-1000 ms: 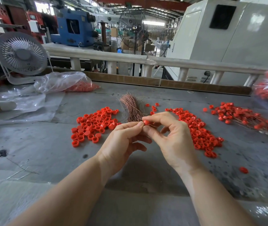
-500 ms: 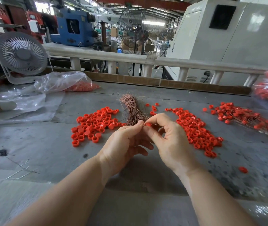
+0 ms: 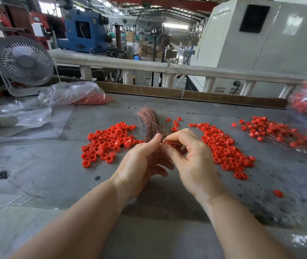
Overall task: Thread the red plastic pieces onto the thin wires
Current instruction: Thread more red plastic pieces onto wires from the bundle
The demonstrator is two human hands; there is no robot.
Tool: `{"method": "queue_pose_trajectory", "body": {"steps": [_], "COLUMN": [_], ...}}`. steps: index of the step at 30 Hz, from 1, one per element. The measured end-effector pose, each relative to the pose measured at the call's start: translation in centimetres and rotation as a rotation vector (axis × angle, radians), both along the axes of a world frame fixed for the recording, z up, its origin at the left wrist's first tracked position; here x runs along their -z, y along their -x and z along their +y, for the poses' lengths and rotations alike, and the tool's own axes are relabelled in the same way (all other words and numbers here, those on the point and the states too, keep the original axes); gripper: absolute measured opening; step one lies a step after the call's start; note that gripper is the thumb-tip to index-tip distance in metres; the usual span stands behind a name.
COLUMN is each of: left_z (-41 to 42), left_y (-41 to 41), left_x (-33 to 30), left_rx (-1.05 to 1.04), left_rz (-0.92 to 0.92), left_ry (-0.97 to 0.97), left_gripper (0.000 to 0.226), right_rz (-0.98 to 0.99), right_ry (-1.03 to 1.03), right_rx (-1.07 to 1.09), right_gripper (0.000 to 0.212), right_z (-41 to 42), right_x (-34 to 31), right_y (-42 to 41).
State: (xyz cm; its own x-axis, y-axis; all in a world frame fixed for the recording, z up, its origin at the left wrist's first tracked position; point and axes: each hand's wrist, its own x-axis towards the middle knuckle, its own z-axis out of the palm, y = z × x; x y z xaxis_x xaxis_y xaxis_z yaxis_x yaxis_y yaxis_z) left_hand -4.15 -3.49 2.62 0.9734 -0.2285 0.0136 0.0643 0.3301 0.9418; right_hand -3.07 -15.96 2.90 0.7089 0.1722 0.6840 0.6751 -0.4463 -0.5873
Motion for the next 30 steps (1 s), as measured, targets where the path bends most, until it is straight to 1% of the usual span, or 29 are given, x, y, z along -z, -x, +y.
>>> {"method": "queue_pose_trajectory", "body": {"steps": [3,5,7,9,14,21,24,26,30], "left_z": [0.07,0.09,0.11,0.15,0.29,0.36,0.33,0.25,0.07], "left_y": [-0.08,-0.07,-0.09,-0.13,-0.07,-0.12,-0.05,-0.01,-0.06], "left_x": [-0.09,-0.24,-0.33,-0.34,-0.39,-0.36,-0.3,-0.21,0.05], "left_rx": [-0.03,-0.044,-0.045,-0.038,-0.004,0.032,-0.004,-0.085,-0.232], "left_rz": [-0.006,-0.01,-0.007,-0.001,0.005,-0.008,-0.075,-0.159,-0.307], "left_ry": [0.016,0.036,0.059,0.079,0.124,0.133,0.095,0.027,-0.109], "left_gripper": [0.036,0.026,0.021,0.019,0.018,0.02,0.021,0.02,0.034], "right_rz": [-0.01,0.017,0.043,0.045,0.037,0.026,0.019,0.008,0.033], "right_ry": [-0.023,-0.055,-0.094,-0.119,-0.13,-0.127,-0.11,-0.092,-0.104], "right_rx": [-0.009,-0.017,-0.014,-0.007,-0.001,0.013,0.02,0.047,0.053], "right_gripper": [0.013,0.018,0.025,0.027,0.024,0.024,0.023,0.025,0.027], "right_z": [-0.09,-0.12,-0.16,-0.18,-0.13,-0.11,-0.22,-0.31,-0.41], "right_x": [0.17,0.21,0.2,0.1,-0.21,-0.29,-0.25,-0.32,-0.58], "right_y": [-0.13,-0.11,-0.07,0.0,0.25,0.28,0.29,0.22,0.27]}}
